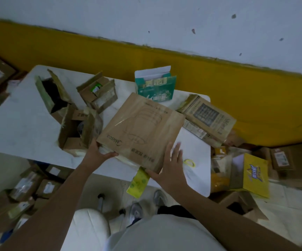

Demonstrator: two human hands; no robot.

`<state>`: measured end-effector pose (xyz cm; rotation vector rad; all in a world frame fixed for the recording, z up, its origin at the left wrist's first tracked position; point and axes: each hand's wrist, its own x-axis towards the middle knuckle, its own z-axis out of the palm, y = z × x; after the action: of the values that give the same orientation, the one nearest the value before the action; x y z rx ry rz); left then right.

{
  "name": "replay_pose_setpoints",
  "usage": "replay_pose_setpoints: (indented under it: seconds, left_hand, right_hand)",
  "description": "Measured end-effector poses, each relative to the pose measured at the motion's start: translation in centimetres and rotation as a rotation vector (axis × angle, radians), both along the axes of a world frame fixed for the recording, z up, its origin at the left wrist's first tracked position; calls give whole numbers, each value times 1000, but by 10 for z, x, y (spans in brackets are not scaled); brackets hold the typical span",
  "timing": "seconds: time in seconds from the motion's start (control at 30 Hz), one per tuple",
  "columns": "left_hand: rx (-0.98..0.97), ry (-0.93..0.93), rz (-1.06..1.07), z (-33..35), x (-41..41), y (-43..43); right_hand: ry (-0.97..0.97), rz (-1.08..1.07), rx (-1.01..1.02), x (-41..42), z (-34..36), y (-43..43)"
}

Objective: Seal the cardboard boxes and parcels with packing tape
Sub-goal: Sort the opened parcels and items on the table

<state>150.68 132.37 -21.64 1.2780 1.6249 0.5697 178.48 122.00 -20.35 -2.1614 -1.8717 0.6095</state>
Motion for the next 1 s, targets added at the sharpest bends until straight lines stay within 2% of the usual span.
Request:
replay_pose_setpoints:
  seconds: [0.07,0.3,0.43,0.5,0.57,0.6,0.7,0.8,0.93,1.0]
  left_hand:
    - [-14,4,3,12,9,-3]
    - [123,118,39,66,38,11]
    - [316,267,33,117,54,35]
    - [433,406,23,140,68,55]
    - [378,597,-57,154,84,84]
    - [310,679,-110,158,92,94]
    - [223,817,-290,152,111,100]
    - [140,687,-255,140,116,86]
    - [272,289,-237,139,117,70]
    - [183,84,-308,148,128,61]
  right_hand:
    - [199,-44,-128,-5,8,-5]
    - [274,-54,-147,12,40,-9]
    - [357,-52,-94,39,89,20]
    - [538,-133,-118,51,107,36]
    - [775,-236,-233,58,115,50]
    - [823,-264,-301,61,113,56]
    - [714,-273,-351,74,90,75]
    - [596,-259,-383,80,78,93]
    - [332,-75,-282,68,83,111]
    - [219,-22,-226,61,80,118]
